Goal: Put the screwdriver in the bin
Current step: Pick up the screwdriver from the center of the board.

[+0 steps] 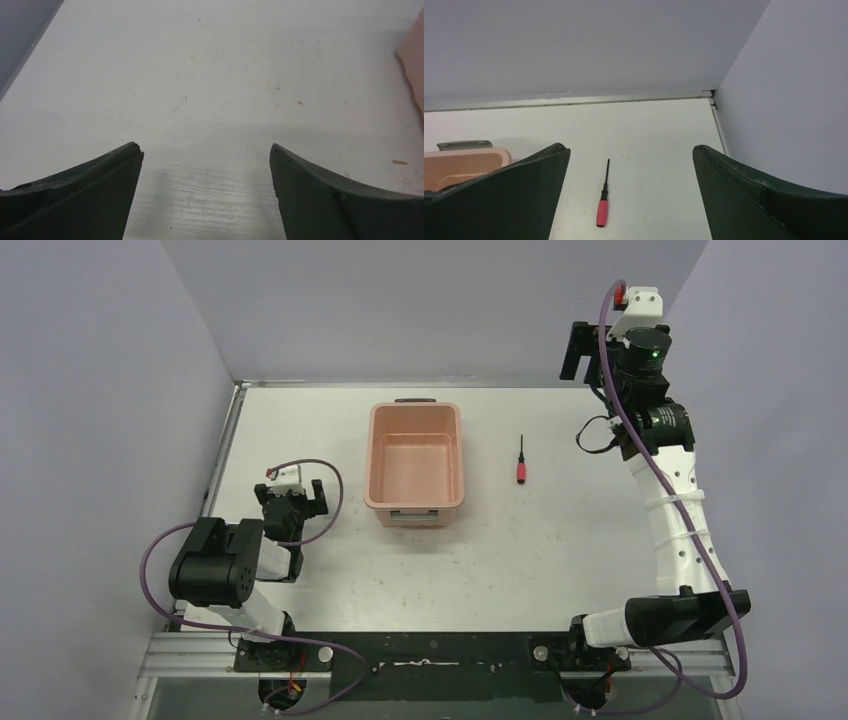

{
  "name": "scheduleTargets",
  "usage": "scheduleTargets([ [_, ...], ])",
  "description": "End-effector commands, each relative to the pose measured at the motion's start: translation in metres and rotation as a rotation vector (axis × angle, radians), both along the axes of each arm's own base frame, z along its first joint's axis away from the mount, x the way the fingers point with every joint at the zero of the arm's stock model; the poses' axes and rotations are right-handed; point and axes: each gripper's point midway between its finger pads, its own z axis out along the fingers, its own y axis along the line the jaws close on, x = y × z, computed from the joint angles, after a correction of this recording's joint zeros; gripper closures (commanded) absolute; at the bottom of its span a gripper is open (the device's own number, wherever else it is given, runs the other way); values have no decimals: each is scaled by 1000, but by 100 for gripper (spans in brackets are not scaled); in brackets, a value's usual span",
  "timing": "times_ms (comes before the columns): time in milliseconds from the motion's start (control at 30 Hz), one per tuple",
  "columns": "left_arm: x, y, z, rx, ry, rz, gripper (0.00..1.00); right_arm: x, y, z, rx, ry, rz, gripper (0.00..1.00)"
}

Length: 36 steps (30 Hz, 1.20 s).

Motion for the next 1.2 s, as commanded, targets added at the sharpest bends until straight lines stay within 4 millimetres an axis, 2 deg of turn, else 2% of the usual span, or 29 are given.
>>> scheduleTargets([
  [0,9,0,16,3,-55,-1,3,2,-2,3,-13,13,-22,0],
  [100,10,0,16,4,-56,-1,3,13,0,-15,-13,66,-22,0],
  [367,10,0,16,4,-55,-2,3,50,7,-88,-4,223,-21,0],
  [533,9,0,16,5,-54,-2,3,67,15,-147,10,327,-1,0],
  [600,9,0,16,5,-54,-2,3,72,18,-176,13,382,5,0],
  [767,10,0,16,5,-56,-2,3,76,26,-241,9,498,23,0],
  [933,9,0,16,5,-55,-2,3,72,34,-296,1,602,40,2],
  [1167,10,-1,16,5,-56,-2,3,61,47,-350,6,717,62,8],
])
